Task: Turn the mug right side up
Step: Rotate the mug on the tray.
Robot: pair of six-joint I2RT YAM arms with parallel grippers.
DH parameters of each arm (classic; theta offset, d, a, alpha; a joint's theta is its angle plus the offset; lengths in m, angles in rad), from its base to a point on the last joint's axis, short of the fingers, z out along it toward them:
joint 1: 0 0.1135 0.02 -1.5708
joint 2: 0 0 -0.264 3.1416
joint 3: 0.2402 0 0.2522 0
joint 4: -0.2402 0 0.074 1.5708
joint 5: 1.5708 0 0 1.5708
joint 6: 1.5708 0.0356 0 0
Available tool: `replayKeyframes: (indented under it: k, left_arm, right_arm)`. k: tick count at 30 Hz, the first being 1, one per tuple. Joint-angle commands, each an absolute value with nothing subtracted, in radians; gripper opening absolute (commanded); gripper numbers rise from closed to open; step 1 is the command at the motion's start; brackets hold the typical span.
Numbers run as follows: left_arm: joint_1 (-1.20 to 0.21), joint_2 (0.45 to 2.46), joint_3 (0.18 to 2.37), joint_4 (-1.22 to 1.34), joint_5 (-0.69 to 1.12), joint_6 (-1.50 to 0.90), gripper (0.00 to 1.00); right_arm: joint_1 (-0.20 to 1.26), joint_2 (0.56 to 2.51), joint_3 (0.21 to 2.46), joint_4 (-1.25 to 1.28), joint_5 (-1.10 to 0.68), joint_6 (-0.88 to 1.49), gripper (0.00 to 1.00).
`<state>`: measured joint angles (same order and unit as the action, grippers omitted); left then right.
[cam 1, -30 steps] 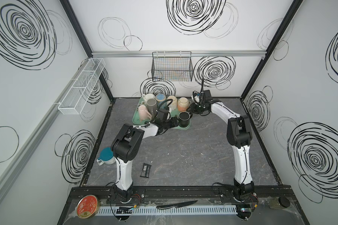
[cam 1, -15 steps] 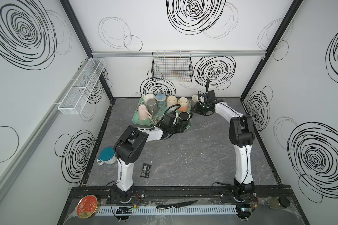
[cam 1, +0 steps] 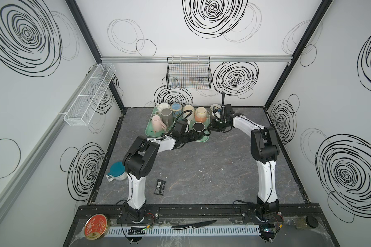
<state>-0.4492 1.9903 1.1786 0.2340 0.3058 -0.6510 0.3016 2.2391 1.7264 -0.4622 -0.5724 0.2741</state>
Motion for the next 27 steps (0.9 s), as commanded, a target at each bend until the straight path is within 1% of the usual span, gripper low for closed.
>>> replayKeyframes:
  k: [1,10,16,22,27]
  left_arm:
    - [-0.427,1.980,1.188,0.261,0.290,-0.644,0.54]
    - [-0.420,1.984,1.237,0.222,0.280,-0.633,0.54]
    - [-0.423,1.958,1.247,0.155,0.239,-0.593,0.54]
    - [-0.454,1.906,1.250,0.052,0.146,-0.515,0.55]
    - [-0.534,1.876,1.270,-0.041,0.033,-0.466,0.55]
  right_arm:
    - [0.339,2.189,1.684,-0.502,-0.611,0.255,0.23]
    - [0.400,2.197,1.666,-0.449,-0.636,0.305,0.23]
    - [0.437,2.203,1.678,-0.407,-0.640,0.352,0.23]
    - [0.437,2.151,1.614,-0.355,-0.607,0.395,0.23]
    - [0.421,2.072,1.498,-0.248,-0.601,0.445,0.23]
